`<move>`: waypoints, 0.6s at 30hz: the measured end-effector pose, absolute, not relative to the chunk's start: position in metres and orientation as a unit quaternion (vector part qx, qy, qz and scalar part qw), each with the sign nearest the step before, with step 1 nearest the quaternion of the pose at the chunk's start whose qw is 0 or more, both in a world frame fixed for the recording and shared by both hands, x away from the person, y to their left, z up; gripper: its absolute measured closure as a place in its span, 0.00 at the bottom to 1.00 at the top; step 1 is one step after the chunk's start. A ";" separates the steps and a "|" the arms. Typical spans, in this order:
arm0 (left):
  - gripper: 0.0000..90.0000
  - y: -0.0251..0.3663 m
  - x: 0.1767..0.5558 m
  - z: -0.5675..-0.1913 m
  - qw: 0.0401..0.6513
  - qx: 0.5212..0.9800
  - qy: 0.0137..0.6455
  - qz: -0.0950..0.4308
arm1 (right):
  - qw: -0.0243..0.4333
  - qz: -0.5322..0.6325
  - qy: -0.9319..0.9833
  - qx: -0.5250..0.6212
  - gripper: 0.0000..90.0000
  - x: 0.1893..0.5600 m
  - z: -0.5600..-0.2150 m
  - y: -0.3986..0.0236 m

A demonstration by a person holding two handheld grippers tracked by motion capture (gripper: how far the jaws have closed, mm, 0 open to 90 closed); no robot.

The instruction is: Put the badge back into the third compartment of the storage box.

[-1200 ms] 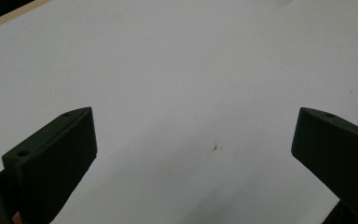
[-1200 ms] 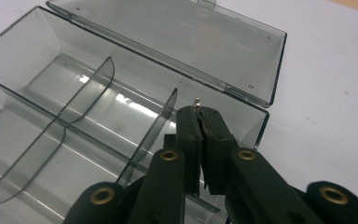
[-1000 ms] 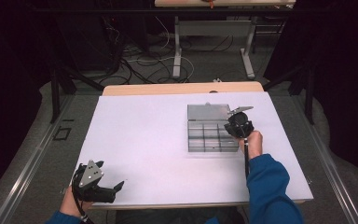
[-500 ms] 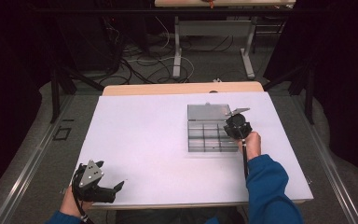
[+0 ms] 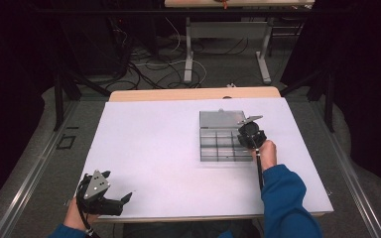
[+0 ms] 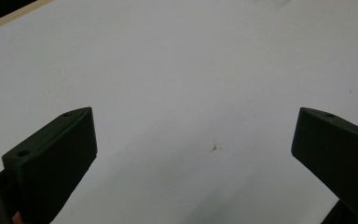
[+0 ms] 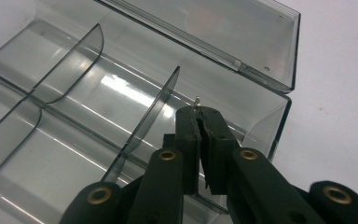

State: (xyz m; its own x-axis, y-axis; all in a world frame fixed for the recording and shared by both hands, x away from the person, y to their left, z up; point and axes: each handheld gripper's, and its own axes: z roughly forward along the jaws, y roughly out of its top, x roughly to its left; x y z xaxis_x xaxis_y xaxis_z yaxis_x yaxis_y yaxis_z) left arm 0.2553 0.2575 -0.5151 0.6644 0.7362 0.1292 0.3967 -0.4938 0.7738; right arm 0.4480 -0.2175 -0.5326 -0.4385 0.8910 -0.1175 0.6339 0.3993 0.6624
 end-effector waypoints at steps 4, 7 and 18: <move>0.00 0.257 0.255 -0.515 0.372 0.832 0.340 0.230 | 0.233 0.284 0.802 0.471 0.84 0.446 -0.528 -0.219; 0.00 0.257 0.255 -0.515 0.373 0.831 0.340 0.232 | 0.222 0.298 0.799 0.472 0.77 0.444 -0.523 -0.221; 0.00 0.258 0.254 -0.514 0.369 0.833 0.336 0.237 | 0.169 0.354 0.800 0.453 0.22 0.422 -0.506 -0.229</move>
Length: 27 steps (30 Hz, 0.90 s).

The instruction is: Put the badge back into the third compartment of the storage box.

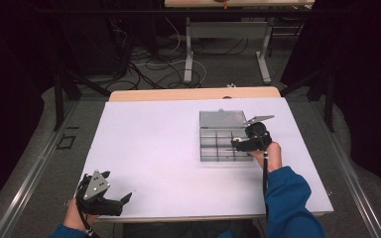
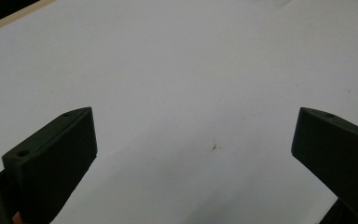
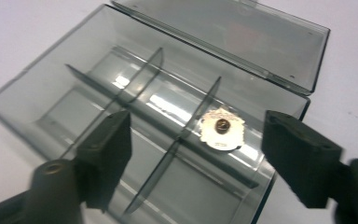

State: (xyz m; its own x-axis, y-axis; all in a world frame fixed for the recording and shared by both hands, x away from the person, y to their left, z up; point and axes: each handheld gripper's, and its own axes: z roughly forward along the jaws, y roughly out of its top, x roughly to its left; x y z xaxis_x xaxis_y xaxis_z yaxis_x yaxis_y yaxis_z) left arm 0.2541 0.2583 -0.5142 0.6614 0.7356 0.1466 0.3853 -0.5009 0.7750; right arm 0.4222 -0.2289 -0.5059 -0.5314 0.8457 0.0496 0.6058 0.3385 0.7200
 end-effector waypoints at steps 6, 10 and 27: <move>0.00 0.259 0.254 -0.514 0.370 0.832 0.337 0.239 | 0.147 0.383 0.809 0.422 0.07 0.399 -0.492 -0.232; 0.00 0.258 0.254 -0.514 0.368 0.834 0.336 0.238 | 0.147 0.387 0.815 0.406 0.01 0.385 -0.487 -0.231; 0.00 0.258 0.254 -0.514 0.368 0.834 0.337 0.237 | 0.153 0.398 0.823 0.375 0.00 0.340 -0.480 -0.234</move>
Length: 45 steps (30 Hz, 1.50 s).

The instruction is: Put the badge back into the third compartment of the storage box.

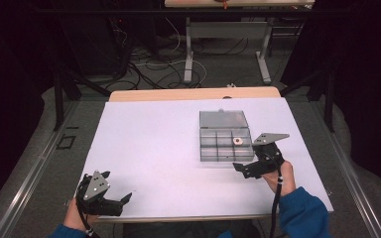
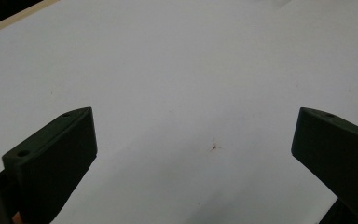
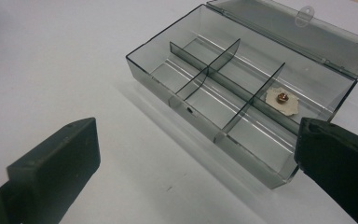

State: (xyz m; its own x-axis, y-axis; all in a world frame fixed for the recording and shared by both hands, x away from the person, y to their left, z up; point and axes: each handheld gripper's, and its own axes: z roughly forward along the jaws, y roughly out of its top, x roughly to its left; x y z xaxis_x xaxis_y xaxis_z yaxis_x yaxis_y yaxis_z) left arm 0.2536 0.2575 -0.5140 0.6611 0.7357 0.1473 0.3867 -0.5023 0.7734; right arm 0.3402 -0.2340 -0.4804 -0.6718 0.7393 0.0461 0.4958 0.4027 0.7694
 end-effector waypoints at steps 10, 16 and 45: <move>0.00 0.257 0.253 -0.514 0.370 0.833 0.339 0.233 | 0.156 0.397 0.825 0.371 0.00 0.321 -0.481 -0.242; 0.00 0.257 0.253 -0.515 0.370 0.833 0.339 0.233 | 0.159 0.395 0.825 0.372 0.00 0.312 -0.483 -0.250; 0.00 0.257 0.254 -0.515 0.369 0.833 0.339 0.233 | 0.172 0.376 0.827 0.380 0.00 0.281 -0.499 -0.279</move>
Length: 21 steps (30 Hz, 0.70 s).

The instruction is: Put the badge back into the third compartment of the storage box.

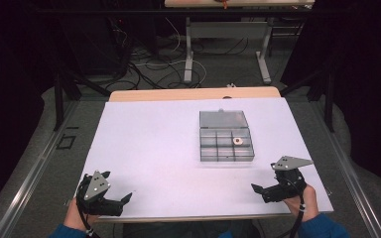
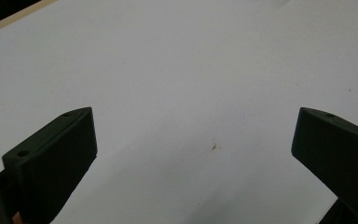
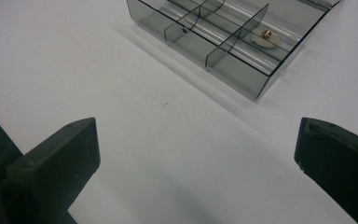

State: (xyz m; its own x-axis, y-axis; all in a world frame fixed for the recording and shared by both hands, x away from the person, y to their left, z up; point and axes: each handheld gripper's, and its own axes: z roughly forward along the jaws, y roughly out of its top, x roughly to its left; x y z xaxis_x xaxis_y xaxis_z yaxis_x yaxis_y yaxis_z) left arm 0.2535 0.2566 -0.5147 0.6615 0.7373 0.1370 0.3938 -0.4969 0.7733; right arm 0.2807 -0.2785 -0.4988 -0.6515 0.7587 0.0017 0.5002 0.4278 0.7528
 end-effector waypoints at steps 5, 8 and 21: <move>0.00 0.257 0.253 -0.515 0.369 0.833 0.339 0.233 | 0.171 0.373 0.828 0.383 0.00 0.277 -0.502 -0.281; 0.00 0.257 0.253 -0.515 0.369 0.833 0.339 0.233 | 0.173 0.377 0.824 0.385 0.00 0.276 -0.504 -0.281; 0.00 0.257 0.253 -0.515 0.369 0.833 0.339 0.233 | 0.181 0.374 0.823 0.387 0.00 0.268 -0.509 -0.285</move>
